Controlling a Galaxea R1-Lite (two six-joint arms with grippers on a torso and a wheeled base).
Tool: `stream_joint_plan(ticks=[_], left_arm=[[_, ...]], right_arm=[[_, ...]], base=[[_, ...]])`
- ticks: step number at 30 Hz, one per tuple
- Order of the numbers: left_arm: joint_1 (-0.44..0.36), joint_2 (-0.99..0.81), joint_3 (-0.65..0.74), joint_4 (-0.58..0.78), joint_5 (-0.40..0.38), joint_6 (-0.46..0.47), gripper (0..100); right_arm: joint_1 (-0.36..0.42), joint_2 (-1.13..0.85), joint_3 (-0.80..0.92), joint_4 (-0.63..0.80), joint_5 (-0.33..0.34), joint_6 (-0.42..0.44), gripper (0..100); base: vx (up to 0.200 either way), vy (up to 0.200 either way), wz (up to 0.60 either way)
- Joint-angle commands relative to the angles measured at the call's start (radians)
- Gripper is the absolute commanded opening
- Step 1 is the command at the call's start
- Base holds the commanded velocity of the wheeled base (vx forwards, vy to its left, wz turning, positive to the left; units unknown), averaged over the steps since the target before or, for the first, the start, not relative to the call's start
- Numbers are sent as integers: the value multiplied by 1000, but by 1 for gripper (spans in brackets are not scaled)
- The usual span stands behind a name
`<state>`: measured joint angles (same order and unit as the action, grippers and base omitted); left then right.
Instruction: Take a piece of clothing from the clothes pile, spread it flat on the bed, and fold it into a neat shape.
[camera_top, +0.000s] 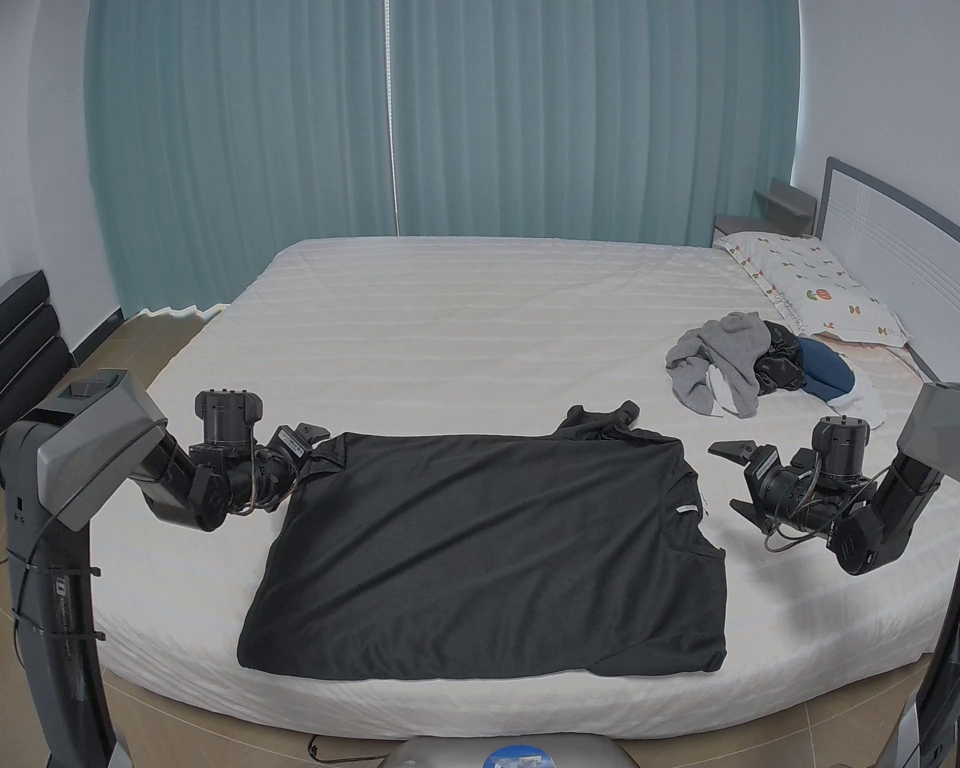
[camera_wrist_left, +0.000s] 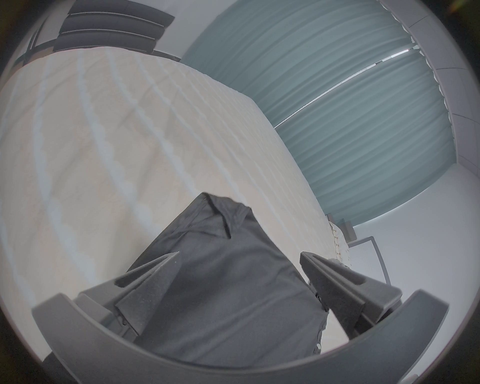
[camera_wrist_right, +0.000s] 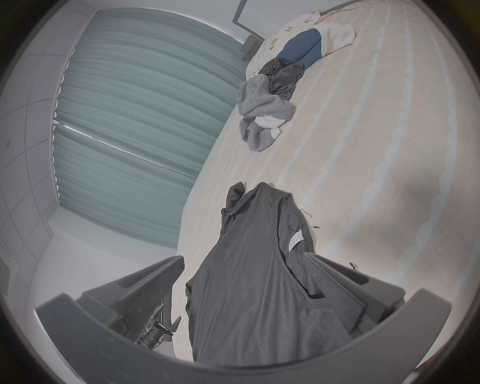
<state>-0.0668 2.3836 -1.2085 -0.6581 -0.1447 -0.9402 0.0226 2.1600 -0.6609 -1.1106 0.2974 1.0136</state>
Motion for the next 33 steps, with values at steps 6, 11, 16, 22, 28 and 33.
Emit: stream_joint_plan(ticks=[6,11,16,22,28,33], left_arm=[[-47,178,-293,202,13,1,100],[-39,174,-293,206,5,-9,100],[-41,215,-352,192,11,-3,100],[-36,278,-454,190,86,-8,100],[-18,293,-453,68,94,-6,100],[-4,302,-445,-43,143,-26,100]], right_arm=[[-1,6,24,-15,14,13,100],[-6,6,26,-15,14,13,100],[-3,6,30,-17,14,13,100],[-3,3,30,-17,14,13,100],[2,8,29,-17,17,13,100],[10,11,24,-17,15,13,100]], base=[[0,0,0],[0,0,0],[0,0,0],[0,0,0],[0,0,0],[0,0,0]])
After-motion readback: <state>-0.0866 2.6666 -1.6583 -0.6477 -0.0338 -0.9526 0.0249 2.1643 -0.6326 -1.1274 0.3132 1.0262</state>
